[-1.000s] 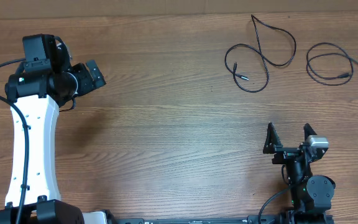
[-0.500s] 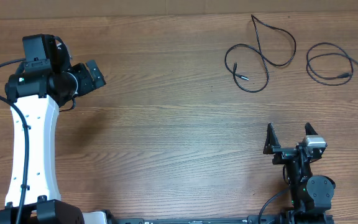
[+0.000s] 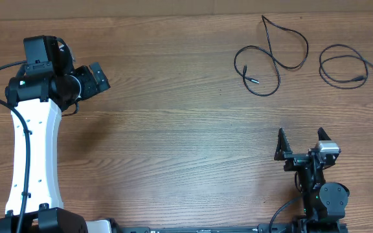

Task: Untangle cables

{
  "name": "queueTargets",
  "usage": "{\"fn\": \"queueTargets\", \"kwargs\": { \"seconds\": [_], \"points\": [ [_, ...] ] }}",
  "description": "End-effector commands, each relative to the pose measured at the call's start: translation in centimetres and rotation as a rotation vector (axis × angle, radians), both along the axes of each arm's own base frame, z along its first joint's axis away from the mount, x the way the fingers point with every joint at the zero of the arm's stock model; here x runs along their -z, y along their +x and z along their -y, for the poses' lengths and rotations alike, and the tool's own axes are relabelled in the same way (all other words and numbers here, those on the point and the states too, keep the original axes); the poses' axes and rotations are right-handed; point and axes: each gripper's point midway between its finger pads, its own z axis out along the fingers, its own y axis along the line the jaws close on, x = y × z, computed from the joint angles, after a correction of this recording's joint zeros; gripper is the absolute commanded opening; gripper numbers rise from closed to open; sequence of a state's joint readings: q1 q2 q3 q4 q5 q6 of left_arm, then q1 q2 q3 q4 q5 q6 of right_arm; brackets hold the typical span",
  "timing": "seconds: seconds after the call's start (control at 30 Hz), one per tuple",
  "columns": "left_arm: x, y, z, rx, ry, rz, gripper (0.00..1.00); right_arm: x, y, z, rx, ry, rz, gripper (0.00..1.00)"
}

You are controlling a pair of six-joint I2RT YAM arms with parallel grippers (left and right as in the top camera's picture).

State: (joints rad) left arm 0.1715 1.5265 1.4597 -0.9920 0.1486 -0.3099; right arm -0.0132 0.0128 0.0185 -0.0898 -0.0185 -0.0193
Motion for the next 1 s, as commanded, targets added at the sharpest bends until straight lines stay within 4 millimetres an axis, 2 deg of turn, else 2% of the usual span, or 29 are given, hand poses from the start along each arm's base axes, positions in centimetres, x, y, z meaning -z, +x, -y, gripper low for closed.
{"fn": "queueTargets", "kwargs": {
  "seconds": [0.0, 0.13, 0.2, 0.43, 0.57, 0.8, 0.97],
  "points": [
    [-0.5, 0.4, 0.0, 0.011, 0.006, 0.019, 0.99, 0.1, 0.0, 0.2, 0.01, -0.005, 0.006, 1.0],
    [-1.9, 2.5, -0.4, -0.007, 0.015, 0.121, 1.0, 0.1, 0.0, 0.2, 0.01, -0.005, 0.006, 1.0],
    [-2.2, 3.0, -0.3, -0.005, 0.014, 0.143, 0.99, 0.2, 0.0, 0.2, 0.01, -0.005, 0.005, 1.0],
    [-3.5, 3.7, 2.0, 0.178, -0.004, 0.222, 1.0, 0.1, 0.0, 0.2, 0.01, -0.005, 0.006, 1.0],
    [-5.3, 2.7, 3.0, 0.283, 0.017, 0.273, 1.0, 0.1, 0.0, 0.2, 0.01, -0.005, 0.006, 1.0],
    [-9.1, -0.5, 3.6, 0.358, 0.106, 0.382, 1.0, 0.1, 0.0, 0.2, 0.01, -0.005, 0.006, 1.0],
    [-10.6, -2.9, 4.0, 0.363, 0.132, 0.441, 0.99, 0.2, 0.0, 0.2, 0.01, -0.005, 0.005, 1.0]
  ]
}}
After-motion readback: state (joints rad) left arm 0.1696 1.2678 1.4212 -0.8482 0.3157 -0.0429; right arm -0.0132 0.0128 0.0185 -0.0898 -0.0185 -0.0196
